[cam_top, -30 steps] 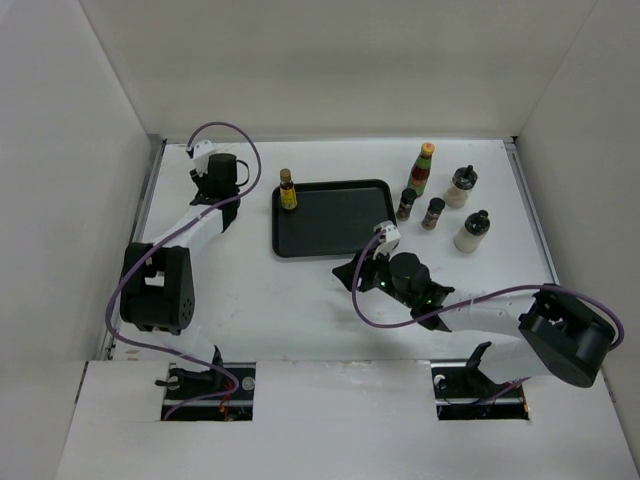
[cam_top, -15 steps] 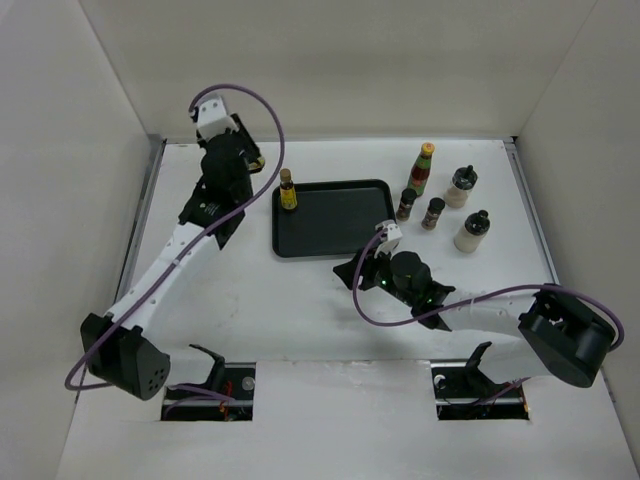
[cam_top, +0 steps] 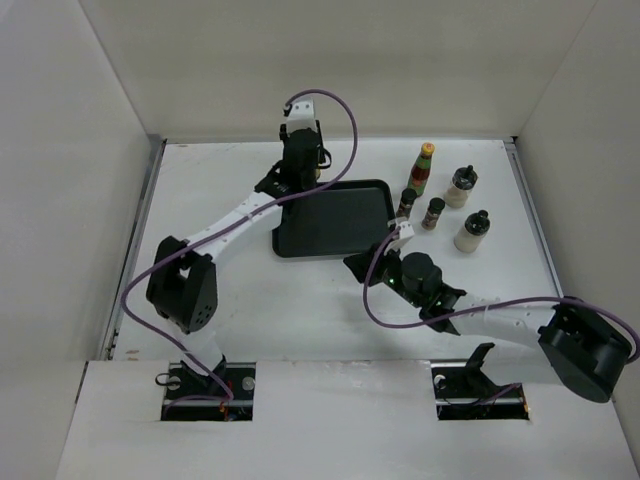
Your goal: Organize the condiment bottles
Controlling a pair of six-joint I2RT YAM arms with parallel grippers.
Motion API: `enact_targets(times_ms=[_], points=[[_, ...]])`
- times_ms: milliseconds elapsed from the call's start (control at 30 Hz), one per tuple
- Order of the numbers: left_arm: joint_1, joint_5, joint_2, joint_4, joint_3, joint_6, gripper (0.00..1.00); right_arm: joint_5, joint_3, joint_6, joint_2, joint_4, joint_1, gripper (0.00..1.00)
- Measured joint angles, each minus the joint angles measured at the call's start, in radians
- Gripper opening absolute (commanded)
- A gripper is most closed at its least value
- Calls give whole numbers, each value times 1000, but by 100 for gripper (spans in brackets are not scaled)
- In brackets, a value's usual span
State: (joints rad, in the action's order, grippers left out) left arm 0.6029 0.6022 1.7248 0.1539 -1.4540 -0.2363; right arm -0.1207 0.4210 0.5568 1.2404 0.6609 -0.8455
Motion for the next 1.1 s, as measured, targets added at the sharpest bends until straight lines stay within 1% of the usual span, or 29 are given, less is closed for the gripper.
enact_targets(times_ms=[67, 233, 400, 567, 733, 767, 833, 900, 1000, 1033, 1100], points=[[1, -10, 46, 0, 2, -5, 20, -11, -7, -3, -17, 3, 2, 36], [3, -30, 125, 7, 2, -14, 21, -21, -11, -7, -17, 1, 2, 41], [1, -38, 185, 42, 9, -27, 22, -23, -13, -11, -17, 2, 5, 44], [-5, -40, 226, 61, 45, -35, 23, -26, -13, -11, -11, 3, 7, 45], [-22, -47, 246, 102, 83, -39, 28, -27, -12, -14, 16, 2, 7, 48], [-27, -47, 246, 108, 86, -40, 30, -27, -12, -14, 22, 2, 7, 49], [-32, -47, 246, 135, 100, -40, 41, -28, -12, -15, 30, 2, 6, 53], [-35, -45, 246, 164, 117, -41, 56, -29, -12, -18, 30, 2, 6, 55], [-39, -47, 244, 188, 146, -45, 78, -29, -12, -19, 32, 3, 6, 61], [-39, -48, 240, 193, 158, -43, 83, -29, -12, -19, 32, 3, 6, 62], [-35, -50, 223, 191, 176, -45, 91, -29, -12, -22, 32, 4, 6, 63]])
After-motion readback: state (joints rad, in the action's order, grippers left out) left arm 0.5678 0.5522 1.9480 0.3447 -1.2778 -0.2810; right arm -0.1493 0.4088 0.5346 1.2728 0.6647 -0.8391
